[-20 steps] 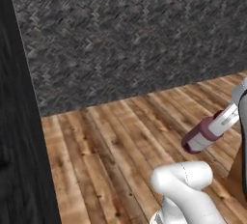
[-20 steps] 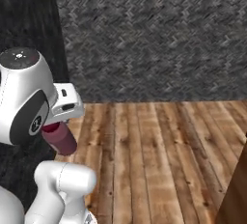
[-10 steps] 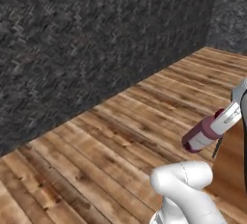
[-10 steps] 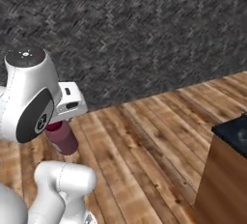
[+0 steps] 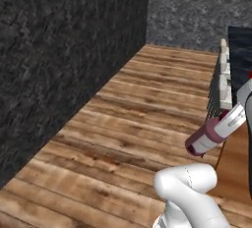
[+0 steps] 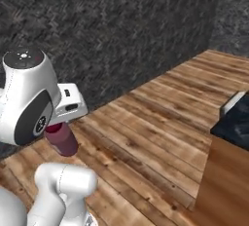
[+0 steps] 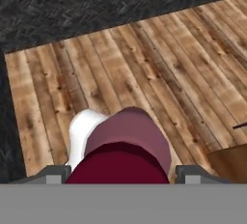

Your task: Place the drinks on the dining counter in a tight cluster.

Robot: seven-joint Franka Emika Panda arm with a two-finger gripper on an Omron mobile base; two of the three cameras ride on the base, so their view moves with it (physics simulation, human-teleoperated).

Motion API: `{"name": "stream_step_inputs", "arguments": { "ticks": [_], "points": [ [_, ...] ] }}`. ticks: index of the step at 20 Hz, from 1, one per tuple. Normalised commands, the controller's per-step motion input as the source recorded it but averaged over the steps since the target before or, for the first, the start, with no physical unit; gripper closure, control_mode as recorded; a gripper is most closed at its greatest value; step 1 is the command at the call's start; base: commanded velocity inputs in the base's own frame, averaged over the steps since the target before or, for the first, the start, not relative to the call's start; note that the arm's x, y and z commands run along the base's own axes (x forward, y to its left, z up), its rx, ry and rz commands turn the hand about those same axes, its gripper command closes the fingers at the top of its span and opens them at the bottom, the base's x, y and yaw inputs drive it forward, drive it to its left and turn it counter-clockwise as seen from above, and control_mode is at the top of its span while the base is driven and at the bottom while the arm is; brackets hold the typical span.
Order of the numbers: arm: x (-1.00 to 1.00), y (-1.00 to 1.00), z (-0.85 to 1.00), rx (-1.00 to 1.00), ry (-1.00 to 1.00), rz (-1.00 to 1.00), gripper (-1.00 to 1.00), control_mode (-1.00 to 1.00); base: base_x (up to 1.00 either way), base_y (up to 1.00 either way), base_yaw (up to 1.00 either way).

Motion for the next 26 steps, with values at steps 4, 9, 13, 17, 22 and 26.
{"name": "stream_step_inputs", "arguments": {
  "ticks": [4, 9, 13, 17, 22, 26],
  "points": [
    [0.00, 0.00, 0.00, 0.00, 0.00, 0.00, 1.00, 1.00, 1.00, 0.93, -0.57],
    [0.00, 0.00, 0.00, 0.00, 0.00, 0.00, 1.00, 1.00, 1.00, 0.90, -0.59],
    [0.00, 0.00, 0.00, 0.00, 0.00, 0.00, 1.00, 1.00, 1.00, 0.92, -0.55],
    [0.00, 0.00, 0.00, 0.00, 0.00, 0.00, 1.00, 1.00, 1.00, 0.91, -0.55],
    [0.00, 0.00, 0.00, 0.00, 0.00, 0.00, 1.00, 1.00, 1.00, 0.90, -0.55],
    [0.00, 0.00, 0.00, 0.00, 0.00, 0.00, 1.00, 1.00, 1.00, 0.89, -0.54]
  ]
}}
